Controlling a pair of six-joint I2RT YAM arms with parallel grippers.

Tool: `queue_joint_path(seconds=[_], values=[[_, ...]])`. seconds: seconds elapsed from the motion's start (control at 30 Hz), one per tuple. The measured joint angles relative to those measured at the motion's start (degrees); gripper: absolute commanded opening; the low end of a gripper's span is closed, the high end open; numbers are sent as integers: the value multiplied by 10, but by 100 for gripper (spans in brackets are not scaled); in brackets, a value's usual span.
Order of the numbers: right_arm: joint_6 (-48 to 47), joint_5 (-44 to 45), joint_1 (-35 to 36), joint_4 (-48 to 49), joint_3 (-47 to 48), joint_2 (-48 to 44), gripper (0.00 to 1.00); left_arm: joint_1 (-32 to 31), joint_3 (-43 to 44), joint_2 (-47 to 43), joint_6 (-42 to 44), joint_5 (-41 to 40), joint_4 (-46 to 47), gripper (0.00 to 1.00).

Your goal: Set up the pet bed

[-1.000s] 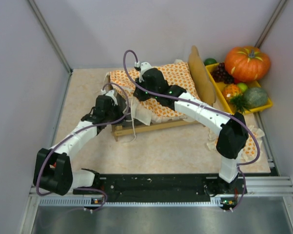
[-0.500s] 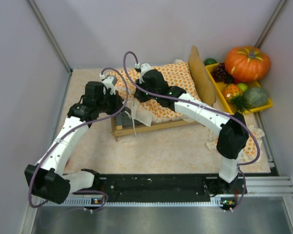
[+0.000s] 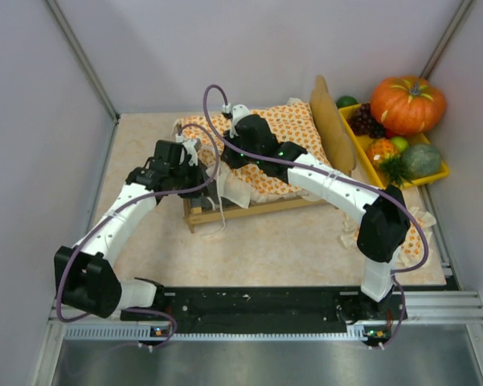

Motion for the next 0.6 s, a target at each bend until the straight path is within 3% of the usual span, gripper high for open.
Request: queue_joint_path(seconds=[0.27,0.6], values=[[0,0,0,0,0,0,0,0,-9,24,-4,-25,20,0],[0,0,0,0,0,0,0,0,42,48,33,-81,44,0]])
